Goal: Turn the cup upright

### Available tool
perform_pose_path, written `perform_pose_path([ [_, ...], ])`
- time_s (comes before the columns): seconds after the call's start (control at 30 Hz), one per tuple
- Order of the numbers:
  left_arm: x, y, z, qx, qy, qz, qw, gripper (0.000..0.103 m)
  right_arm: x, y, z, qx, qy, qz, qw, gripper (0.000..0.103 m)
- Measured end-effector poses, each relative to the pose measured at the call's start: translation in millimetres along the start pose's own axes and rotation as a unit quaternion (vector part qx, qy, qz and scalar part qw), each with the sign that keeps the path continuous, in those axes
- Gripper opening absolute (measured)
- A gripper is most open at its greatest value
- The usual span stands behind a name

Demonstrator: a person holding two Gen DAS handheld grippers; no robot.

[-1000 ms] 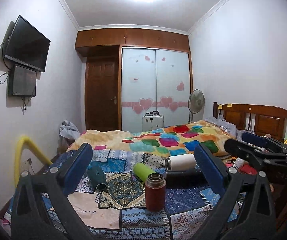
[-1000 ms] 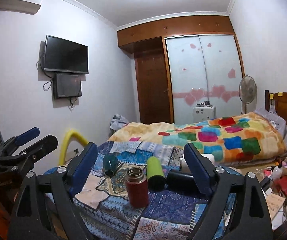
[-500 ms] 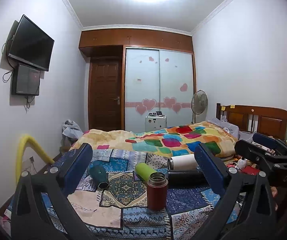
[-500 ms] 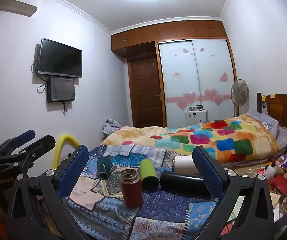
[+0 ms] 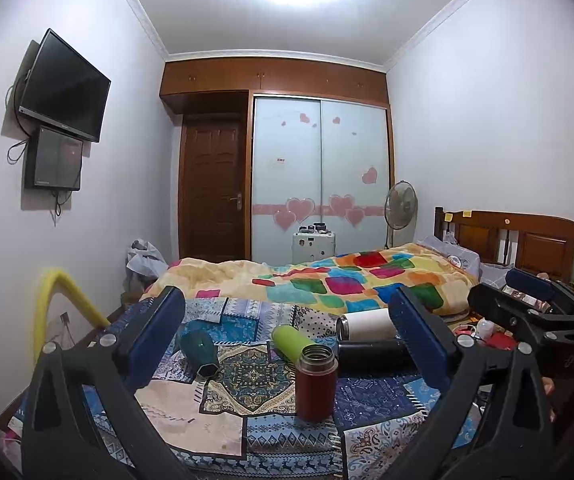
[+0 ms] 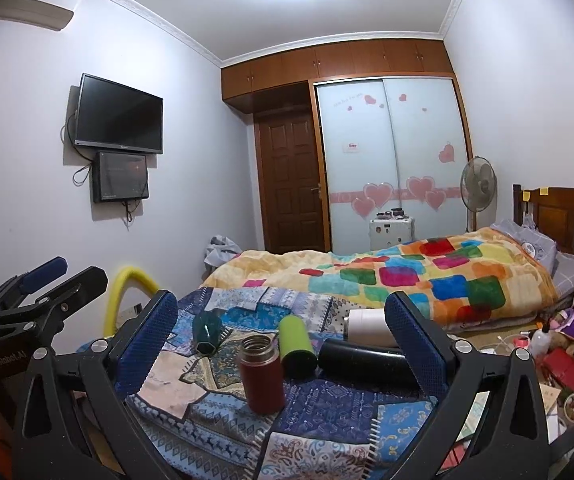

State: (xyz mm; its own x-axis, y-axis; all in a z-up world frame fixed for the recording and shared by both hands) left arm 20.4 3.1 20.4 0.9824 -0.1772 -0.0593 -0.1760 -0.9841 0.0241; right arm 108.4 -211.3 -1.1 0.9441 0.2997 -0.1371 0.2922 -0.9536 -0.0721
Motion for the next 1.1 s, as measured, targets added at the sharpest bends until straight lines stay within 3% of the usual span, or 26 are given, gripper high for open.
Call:
perform_pose_path([
  [1.1, 8.6, 0.0, 8.7, -0.006, -0.015, 0.005, 0.9999, 0.103, -0.9, 3.1, 0.6, 0.001, -0.001, 0.000, 1.000, 0.103],
])
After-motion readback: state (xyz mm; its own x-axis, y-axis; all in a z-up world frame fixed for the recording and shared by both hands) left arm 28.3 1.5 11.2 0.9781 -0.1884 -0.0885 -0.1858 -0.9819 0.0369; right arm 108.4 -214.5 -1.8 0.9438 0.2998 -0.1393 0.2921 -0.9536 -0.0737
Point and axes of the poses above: each gripper's, at about its wrist camera, not at the fingertips, and x roughly the way its jaws point, y to its right, z to its underside, the point moved 6 cm from there along x, roughly the way its jaws point, and after that the axes turned 11 degrees about z, right-handed, at the moved point
